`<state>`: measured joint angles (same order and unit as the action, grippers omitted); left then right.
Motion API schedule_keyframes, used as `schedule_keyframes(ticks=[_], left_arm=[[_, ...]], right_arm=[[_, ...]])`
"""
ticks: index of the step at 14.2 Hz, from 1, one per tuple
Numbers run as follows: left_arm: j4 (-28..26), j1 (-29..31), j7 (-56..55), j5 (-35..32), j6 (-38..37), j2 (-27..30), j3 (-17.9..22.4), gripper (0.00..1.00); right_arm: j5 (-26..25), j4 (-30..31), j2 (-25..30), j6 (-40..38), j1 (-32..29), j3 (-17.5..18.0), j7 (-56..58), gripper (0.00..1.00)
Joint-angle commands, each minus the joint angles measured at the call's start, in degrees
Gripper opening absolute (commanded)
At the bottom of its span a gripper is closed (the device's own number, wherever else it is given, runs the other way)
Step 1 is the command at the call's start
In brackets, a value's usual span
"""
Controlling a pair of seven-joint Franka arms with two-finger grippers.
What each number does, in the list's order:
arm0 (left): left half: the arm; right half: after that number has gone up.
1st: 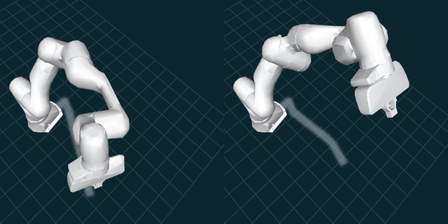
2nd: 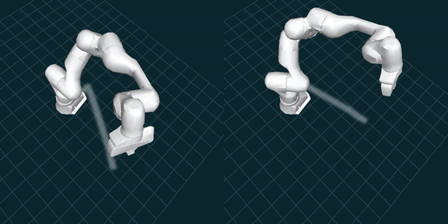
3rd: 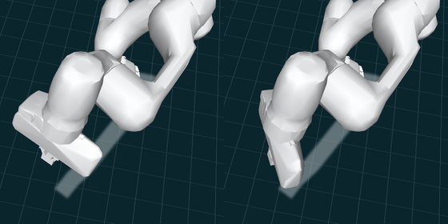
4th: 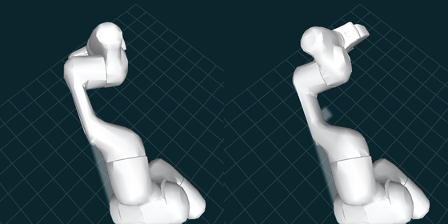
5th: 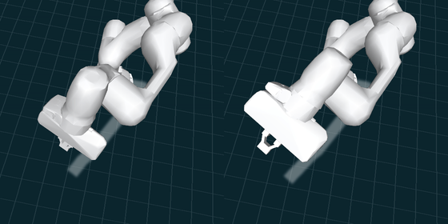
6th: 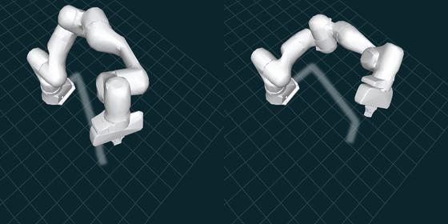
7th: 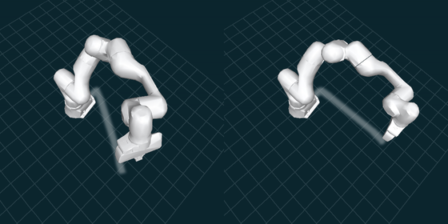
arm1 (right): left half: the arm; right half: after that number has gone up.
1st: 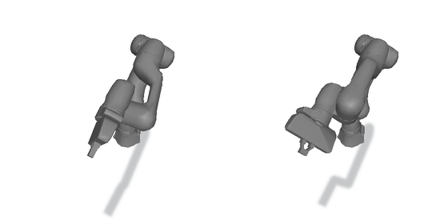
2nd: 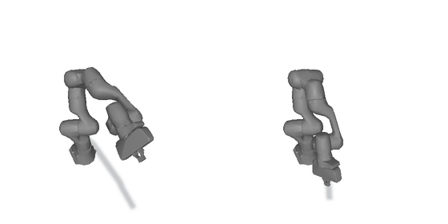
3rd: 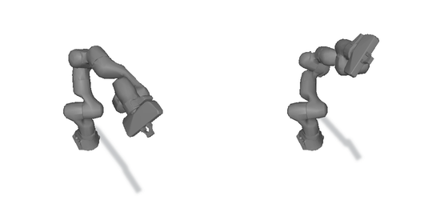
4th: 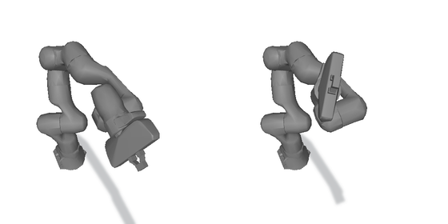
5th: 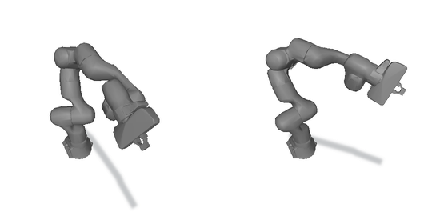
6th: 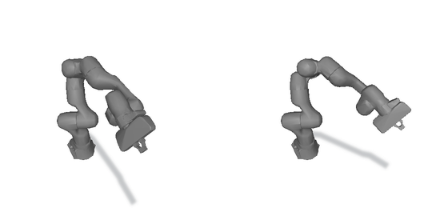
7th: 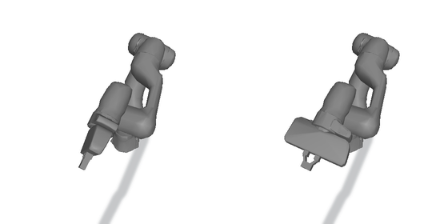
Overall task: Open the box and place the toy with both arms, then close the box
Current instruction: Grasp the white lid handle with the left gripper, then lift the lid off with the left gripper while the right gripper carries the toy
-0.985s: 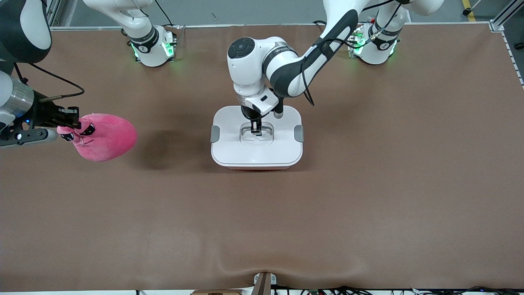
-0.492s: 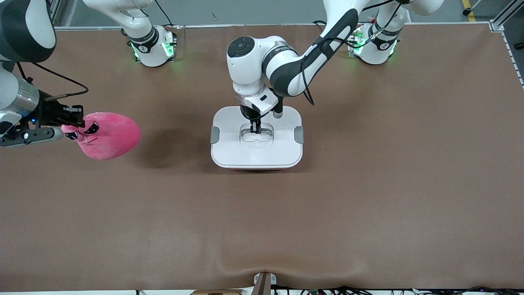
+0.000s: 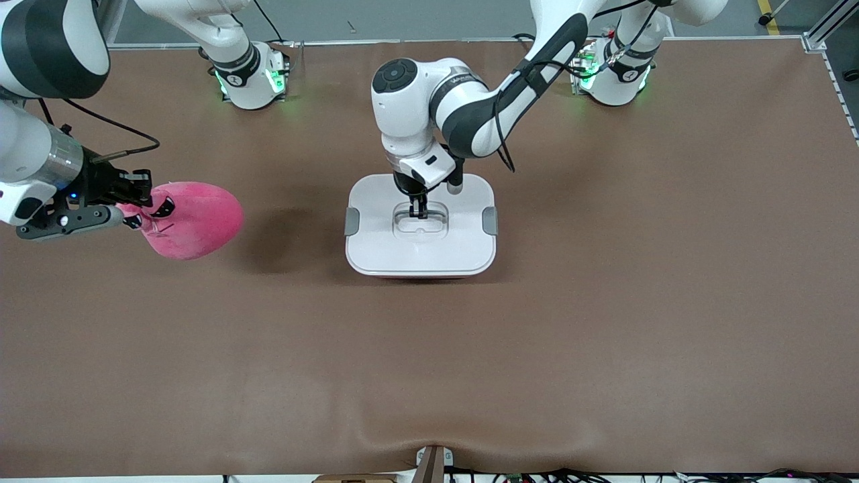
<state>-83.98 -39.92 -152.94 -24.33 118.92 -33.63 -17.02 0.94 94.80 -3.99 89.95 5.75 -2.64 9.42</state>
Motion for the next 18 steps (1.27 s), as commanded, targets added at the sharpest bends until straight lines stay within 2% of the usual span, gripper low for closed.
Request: schedule_keyframes(ticks=[1, 6, 9, 11, 16, 18], left_arm=[[0.66, -0.25, 1.24, 0.15, -0.97, 4.96, 0.06, 0.00], [0.66, 0.81, 8.51, 7.10, -6.67, 10.51, 0.14, 0.00], [0.66, 5.10, 17.64, 11.05, -10.46, 14.02, 0.06, 0.00], [0.57, 10.01, 21.97, 17.80, -11.52, 17.27, 0.14, 0.00], [0.75, 18.63, 40.32, 24.76, -20.91, 22.02, 0.23, 0.00], [0.75, 21.98, 47.78, 25.39, -25.65, 22.73, 0.32, 0.00]], right_arm=[[1.43, -0.49, 0.30, -0.92, 0.67, -0.35, 0.42, 0.00], [2.93, -0.31, 0.04, -0.66, 0.75, -0.44, 0.51, 0.00], [3.02, -0.40, -0.49, 0.92, 3.38, -0.35, 2.08, 0.00], [3.02, -0.31, -1.28, 3.90, 7.24, -0.44, 3.15, 0.00], [3.10, -0.58, -3.56, 10.32, 16.91, -0.44, 3.06, 0.00], [3.10, -1.36, -4.00, 11.47, 19.81, -0.44, 3.23, 0.00]])
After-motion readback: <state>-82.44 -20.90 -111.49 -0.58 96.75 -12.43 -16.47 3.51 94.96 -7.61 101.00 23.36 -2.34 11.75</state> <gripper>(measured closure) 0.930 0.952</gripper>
